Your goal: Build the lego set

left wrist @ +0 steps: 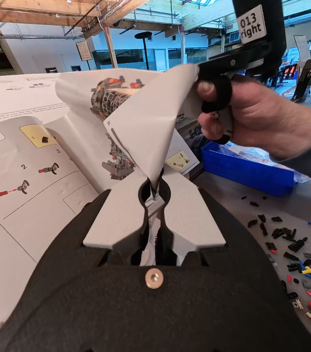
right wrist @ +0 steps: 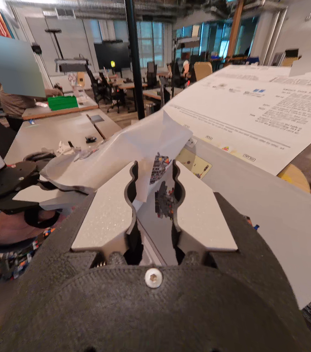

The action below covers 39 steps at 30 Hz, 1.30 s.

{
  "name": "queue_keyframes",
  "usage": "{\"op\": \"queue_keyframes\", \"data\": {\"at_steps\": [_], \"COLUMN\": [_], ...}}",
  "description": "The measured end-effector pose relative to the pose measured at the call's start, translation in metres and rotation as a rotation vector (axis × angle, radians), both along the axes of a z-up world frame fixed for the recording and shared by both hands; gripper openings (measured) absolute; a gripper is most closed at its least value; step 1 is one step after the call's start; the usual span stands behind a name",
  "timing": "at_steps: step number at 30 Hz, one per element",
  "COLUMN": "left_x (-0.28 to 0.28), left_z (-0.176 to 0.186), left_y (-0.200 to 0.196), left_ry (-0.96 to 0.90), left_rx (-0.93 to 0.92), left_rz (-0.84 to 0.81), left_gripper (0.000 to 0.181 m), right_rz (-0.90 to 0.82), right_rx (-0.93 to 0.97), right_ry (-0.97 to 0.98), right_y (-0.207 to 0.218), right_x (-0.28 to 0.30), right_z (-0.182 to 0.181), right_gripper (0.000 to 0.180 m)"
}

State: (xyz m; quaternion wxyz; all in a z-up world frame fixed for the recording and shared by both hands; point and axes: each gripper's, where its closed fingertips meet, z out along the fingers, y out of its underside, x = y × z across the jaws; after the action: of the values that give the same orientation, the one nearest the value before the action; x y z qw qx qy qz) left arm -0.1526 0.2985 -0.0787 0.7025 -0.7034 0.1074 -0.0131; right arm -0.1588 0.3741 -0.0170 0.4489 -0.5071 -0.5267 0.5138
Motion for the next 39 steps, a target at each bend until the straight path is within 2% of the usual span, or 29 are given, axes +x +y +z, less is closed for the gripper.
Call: {"op": "queue_keyframes", "data": {"at_steps": [3, 5, 8, 12, 14, 18, 22, 28, 39], "left_x": [-0.003, -0.004, -0.009, -0.012, -0.004, 0.021, 0.037, 0.040, 0.033], "left_z": [-0.001, -0.002, 0.000, 0.006, 0.005, -0.006, -0.019, -0.032, -0.027], "left_y": [-0.002, -0.004, -0.005, -0.004, -0.001, 0.015, 0.039, 0.060, 0.045], "left_ry": [0.000, -0.004, -0.011, -0.031, -0.001, 0.121, 0.231, 0.279, 0.224], "left_rx": [0.000, 0.001, 0.001, 0.008, 0.008, -0.045, -0.094, -0.116, -0.107], "left_rz": [0.005, 0.003, 0.006, 0.007, 0.004, -0.006, 0.013, 0.061, 0.040], "left_gripper": [0.000, 0.000, 0.000, 0.000, 0.000, 0.000, 0.000, 0.000, 0.000], "right_rz": [-0.013, -0.067, -0.083, -0.080, -0.079, -0.082, -0.081, -0.077, -0.026], "right_rx": [-0.015, 0.006, 0.067, 0.182, 0.188, 0.151, 0.110, 0.069, 0.087], "right_ry": [0.115, 0.115, 0.028, -0.132, -0.174, -0.206, -0.213, -0.219, -0.196], "right_y": [0.006, 0.016, 0.017, 0.009, 0.009, 0.013, 0.017, 0.027, 0.011], "right_x": [0.011, 0.017, 0.014, -0.006, -0.014, -0.023, -0.023, -0.016, -0.016], "right_z": [0.023, 0.027, 0.014, -0.021, -0.034, -0.050, -0.059, -0.069, -0.068], "right_gripper": [0.037, 0.034, 0.027, 0.014, 0.007, 0.004, 0.003, 0.002, 0.003]}}
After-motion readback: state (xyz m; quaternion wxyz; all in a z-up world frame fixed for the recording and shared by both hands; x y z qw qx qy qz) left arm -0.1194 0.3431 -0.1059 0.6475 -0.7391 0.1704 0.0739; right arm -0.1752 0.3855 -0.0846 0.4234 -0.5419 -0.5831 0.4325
